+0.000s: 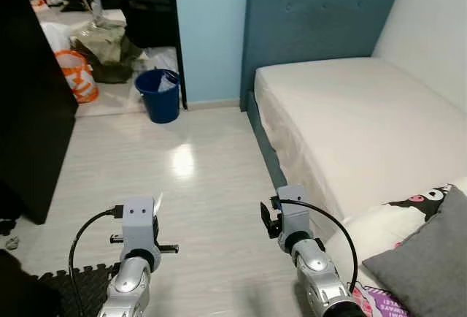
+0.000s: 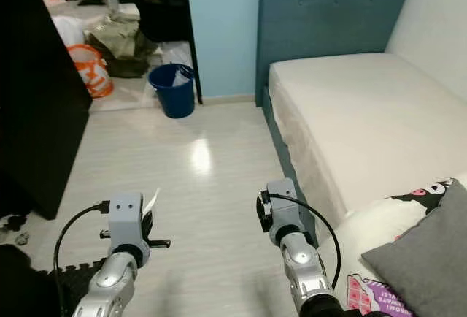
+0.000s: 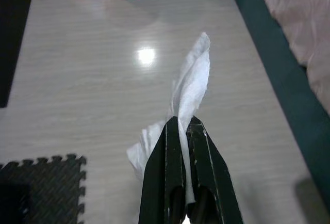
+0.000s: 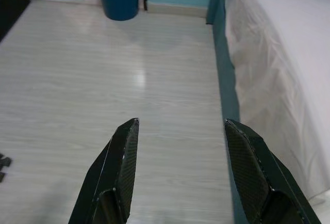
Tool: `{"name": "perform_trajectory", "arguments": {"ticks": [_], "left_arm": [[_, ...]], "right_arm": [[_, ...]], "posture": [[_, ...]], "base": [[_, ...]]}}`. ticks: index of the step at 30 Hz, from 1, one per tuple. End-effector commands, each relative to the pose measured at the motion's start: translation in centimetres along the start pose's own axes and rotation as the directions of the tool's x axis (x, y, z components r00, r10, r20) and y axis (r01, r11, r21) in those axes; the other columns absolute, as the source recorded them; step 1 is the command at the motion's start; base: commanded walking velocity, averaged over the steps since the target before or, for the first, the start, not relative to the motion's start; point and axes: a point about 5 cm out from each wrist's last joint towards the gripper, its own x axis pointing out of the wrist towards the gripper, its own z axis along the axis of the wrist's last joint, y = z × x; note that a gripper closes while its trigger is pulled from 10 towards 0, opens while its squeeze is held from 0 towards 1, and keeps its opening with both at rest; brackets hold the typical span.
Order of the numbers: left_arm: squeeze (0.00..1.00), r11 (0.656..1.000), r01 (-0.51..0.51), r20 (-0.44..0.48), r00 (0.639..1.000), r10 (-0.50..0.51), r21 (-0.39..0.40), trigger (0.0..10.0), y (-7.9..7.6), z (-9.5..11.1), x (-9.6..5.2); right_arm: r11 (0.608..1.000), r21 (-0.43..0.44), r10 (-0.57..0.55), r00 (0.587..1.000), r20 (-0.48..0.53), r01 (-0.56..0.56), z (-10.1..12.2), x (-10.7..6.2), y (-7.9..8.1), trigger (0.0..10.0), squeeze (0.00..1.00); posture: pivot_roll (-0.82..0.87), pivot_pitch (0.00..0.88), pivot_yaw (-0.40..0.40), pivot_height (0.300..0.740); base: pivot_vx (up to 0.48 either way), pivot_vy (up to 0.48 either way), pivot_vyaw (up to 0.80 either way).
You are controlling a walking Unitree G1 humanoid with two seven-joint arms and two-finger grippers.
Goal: Clean up the room
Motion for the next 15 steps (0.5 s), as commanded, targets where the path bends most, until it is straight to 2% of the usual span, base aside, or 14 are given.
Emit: {"name": "perform_trajectory", "arguments": {"ticks": [1,15], "left_arm": [[0.00,1.000,-0.019,-0.003,1.000,0.019,-0.007,10.0,0.38,-0.27,-0.19],[0.00,0.999,-0.040,0.003,0.999,0.040,-0.006,10.0,0.73,-0.27,-0.34]], "right_arm": [[1.000,0.009,0.010,1.000,-0.005,-0.009,-0.36,-0.24,0.31,10.0,0.00],[1.000,0.008,0.020,1.000,0.000,-0.020,-0.24,-0.13,0.42,10.0,0.00]], "posture": [[0.06,0.140,-0.020,0.740],[0.06,0.141,-0.026,0.740]], "base": [[0.356,0.000,0.00],[0.340,0.000,0.00]]}}
